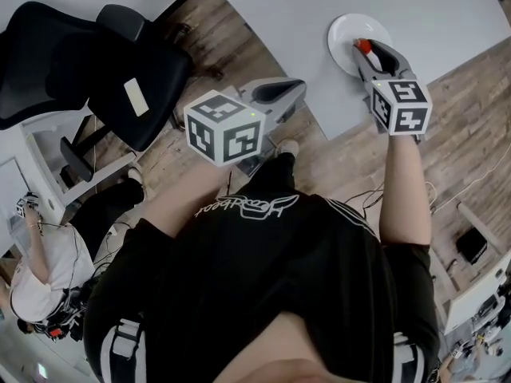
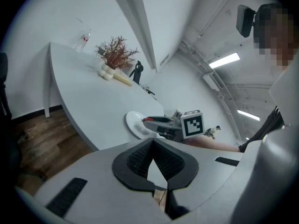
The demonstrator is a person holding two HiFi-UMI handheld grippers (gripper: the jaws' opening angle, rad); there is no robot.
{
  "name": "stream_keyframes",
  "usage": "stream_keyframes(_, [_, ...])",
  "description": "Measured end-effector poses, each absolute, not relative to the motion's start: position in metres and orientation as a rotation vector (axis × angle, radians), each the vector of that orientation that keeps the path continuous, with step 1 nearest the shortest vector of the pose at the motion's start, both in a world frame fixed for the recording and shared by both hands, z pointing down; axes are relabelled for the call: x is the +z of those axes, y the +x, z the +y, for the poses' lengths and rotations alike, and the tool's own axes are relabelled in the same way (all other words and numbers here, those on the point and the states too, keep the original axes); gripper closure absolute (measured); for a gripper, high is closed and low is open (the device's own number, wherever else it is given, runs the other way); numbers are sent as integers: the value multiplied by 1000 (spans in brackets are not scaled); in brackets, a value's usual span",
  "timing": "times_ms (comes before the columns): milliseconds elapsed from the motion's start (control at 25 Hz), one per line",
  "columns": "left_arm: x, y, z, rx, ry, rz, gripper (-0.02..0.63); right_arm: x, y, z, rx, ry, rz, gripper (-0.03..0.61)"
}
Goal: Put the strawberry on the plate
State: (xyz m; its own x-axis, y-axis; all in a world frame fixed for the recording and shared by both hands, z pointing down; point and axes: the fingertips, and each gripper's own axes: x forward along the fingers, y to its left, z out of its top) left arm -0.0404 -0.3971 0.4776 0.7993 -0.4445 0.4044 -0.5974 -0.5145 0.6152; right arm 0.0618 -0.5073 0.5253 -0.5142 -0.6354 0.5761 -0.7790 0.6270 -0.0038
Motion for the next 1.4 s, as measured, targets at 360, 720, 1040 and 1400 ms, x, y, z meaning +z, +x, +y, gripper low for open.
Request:
stream_keyframes(360, [481,-45,-401,241,2183,-798,606,541,60,-512,338,1041,-2244,443])
stream_keyframes(720, [483,-49,-401,241,2167,-809,606,549,60,-513,350,982,-2184,443])
stream_keyframes(1040, [485,-48,-399,243,2165,-819,606,556,60,-512,337,944,-2156,443])
stream_keyframes(1400, [481,-49,-396,304,2215,-858,606,554,58,-510,346,919,-2154,434])
